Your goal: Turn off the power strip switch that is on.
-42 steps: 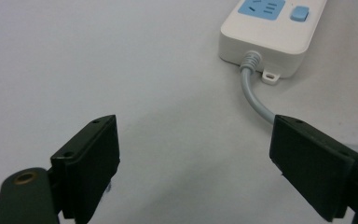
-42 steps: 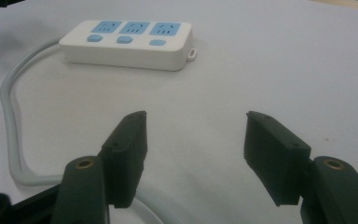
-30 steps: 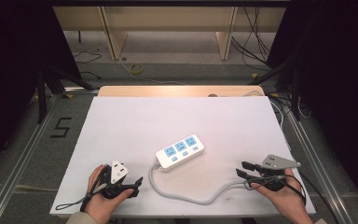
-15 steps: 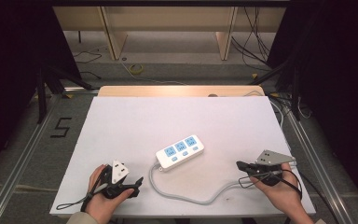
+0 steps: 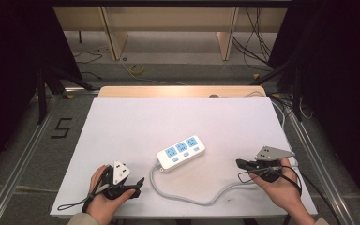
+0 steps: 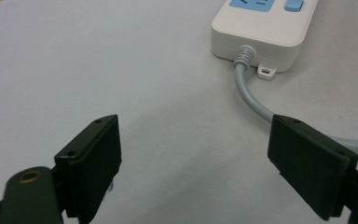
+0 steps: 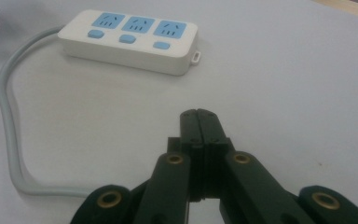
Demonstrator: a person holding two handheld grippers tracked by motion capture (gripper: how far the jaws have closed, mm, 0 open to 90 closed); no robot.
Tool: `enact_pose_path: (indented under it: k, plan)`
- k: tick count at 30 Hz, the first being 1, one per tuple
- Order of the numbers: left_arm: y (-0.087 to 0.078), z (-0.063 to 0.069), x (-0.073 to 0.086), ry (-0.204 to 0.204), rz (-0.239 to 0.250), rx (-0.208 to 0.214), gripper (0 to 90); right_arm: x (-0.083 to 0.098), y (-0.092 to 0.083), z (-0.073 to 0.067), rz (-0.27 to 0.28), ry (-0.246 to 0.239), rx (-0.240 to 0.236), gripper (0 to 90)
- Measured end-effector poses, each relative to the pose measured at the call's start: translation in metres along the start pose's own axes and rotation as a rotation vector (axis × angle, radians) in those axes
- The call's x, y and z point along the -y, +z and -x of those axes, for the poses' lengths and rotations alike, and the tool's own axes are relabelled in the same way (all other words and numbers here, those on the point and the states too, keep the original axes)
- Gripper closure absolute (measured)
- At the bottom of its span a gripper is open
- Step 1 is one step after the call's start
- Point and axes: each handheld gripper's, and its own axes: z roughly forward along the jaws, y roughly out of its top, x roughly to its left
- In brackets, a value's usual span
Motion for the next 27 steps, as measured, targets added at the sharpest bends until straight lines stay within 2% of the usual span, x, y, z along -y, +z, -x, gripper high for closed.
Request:
enact_pose_path:
  k: [11,27]
  plan:
    - [0.000,0.000,-0.001,0.003,0.002,-0.001,17.4,-0.009,0.006,-0.001,-0.018,0.001,-0.023,90.0]
    - [0.001,0.001,-0.001,0.009,-0.002,0.001,17.6,-0.018,0.012,-0.002,-0.031,-0.006,-0.030,90.0]
